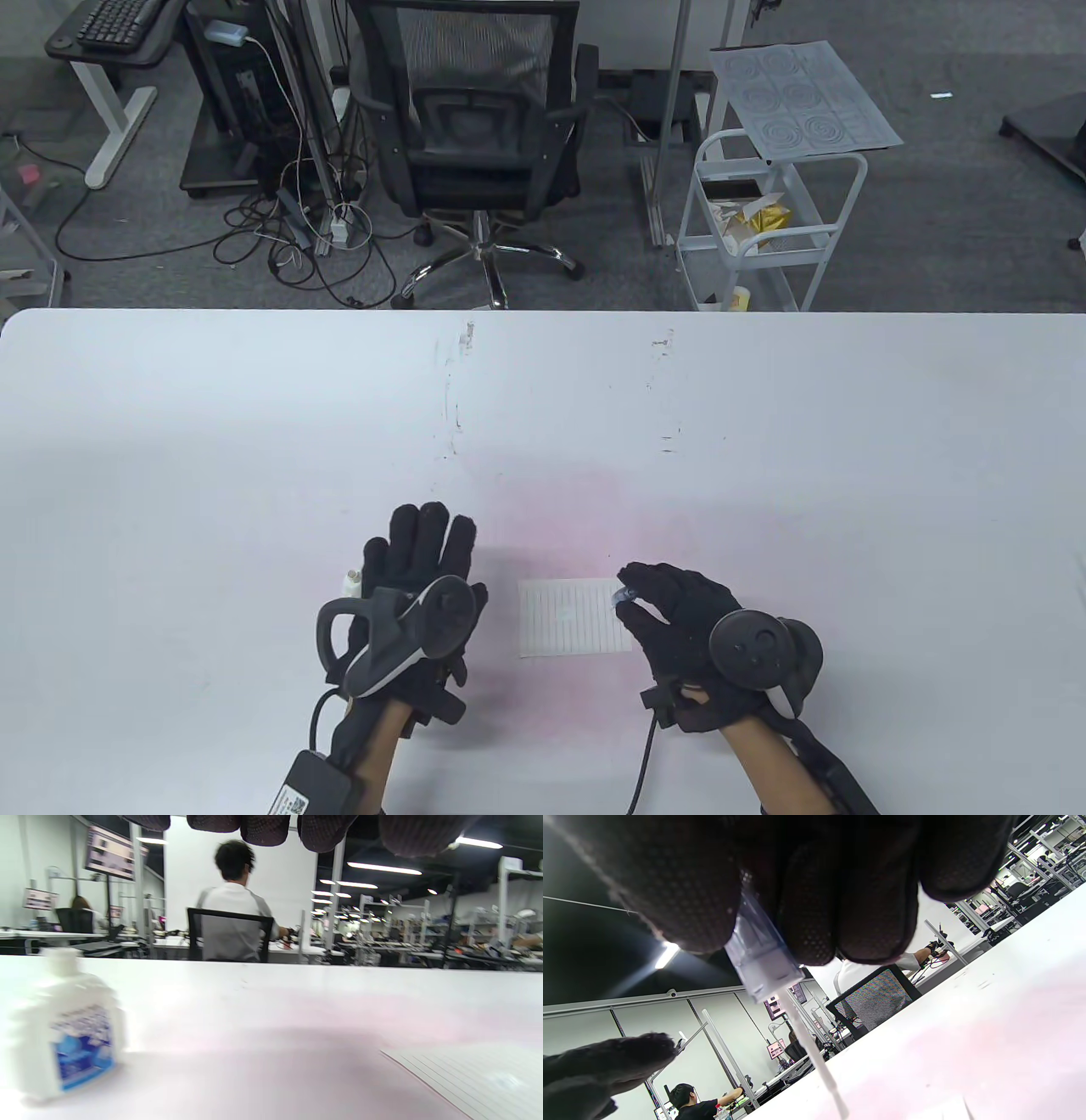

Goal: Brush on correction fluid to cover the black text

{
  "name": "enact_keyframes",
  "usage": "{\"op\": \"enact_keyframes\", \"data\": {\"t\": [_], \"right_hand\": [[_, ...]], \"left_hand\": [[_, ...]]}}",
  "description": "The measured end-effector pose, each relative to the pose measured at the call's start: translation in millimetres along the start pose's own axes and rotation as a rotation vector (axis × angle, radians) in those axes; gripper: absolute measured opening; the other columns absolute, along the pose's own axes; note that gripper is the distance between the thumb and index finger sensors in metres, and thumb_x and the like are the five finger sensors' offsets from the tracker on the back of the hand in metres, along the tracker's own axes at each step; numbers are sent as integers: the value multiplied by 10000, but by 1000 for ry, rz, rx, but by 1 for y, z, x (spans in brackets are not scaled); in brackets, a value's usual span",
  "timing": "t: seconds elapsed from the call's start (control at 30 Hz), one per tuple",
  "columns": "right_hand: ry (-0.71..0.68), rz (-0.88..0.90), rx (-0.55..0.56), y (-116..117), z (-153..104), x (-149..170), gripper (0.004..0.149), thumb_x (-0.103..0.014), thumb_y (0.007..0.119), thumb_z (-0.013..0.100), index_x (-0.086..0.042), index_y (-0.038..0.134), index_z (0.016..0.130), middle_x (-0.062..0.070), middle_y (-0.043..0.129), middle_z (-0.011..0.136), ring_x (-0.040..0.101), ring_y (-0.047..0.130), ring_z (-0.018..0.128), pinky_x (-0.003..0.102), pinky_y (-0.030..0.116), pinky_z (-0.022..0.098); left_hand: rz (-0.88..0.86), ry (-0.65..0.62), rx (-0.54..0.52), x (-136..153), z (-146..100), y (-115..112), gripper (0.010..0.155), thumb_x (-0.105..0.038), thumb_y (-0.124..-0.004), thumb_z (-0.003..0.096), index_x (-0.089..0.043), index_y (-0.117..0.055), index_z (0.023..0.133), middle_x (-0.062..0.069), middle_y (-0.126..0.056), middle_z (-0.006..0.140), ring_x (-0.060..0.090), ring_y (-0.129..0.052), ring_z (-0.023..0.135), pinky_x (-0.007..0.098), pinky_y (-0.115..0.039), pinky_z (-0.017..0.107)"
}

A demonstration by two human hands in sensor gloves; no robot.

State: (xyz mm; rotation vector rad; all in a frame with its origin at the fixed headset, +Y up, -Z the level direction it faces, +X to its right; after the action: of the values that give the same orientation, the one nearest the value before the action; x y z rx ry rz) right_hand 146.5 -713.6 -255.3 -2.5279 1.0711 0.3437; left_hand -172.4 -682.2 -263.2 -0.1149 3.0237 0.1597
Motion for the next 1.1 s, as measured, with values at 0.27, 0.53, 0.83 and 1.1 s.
{"op": "enact_keyframes", "data": {"t": [0.27, 0.53, 0.83, 1.1], "right_hand": [[13, 6, -6, 1, 1, 1, 459, -414, 929, 318, -214, 901, 731, 44, 952, 681, 320, 1021, 557, 564, 743, 530], [21, 6, -8, 0, 1, 2, 460, -415, 928, 319, -213, 901, 732, 45, 952, 681, 320, 1022, 556, 565, 742, 530], [26, 10, -10, 0, 1, 4, 461, -415, 927, 319, -212, 901, 732, 46, 952, 681, 320, 1022, 553, 564, 743, 529], [26, 7, -12, 0, 1, 4, 461, -416, 927, 319, -213, 901, 732, 45, 953, 680, 318, 1023, 553, 563, 744, 528]], "left_hand": [[-92, 196, -80, 63, -7, 6, 713, -592, -659, 443, -347, -467, 1084, 43, -410, 1201, 358, -438, 1133, 584, -475, 791], [-135, 303, 9, 99, -4, -26, 720, -603, -664, 437, -337, -480, 1080, 45, -431, 1192, 360, -468, 1120, 574, -503, 781], [-259, 347, 117, 118, -2, -60, 755, -633, -706, 413, -284, -534, 1060, 74, -565, 1141, 352, -616, 1060, 550, -572, 756], [-362, 378, 124, 127, -2, -72, 681, -585, -825, 389, -256, -677, 968, 74, -763, 996, 326, -779, 910, 530, -615, 729]]}}
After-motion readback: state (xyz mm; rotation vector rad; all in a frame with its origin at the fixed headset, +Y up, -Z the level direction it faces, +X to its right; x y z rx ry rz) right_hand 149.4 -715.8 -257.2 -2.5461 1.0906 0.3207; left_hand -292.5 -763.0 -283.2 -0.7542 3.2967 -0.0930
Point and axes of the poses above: the tracker on the back of each hand, its own x axis roughly to the little-finger side, its own z axis roughly from the wrist to the fingertips, y = z × x, the point moved 1 cm from there along z, roughly from the wrist to the fingertips
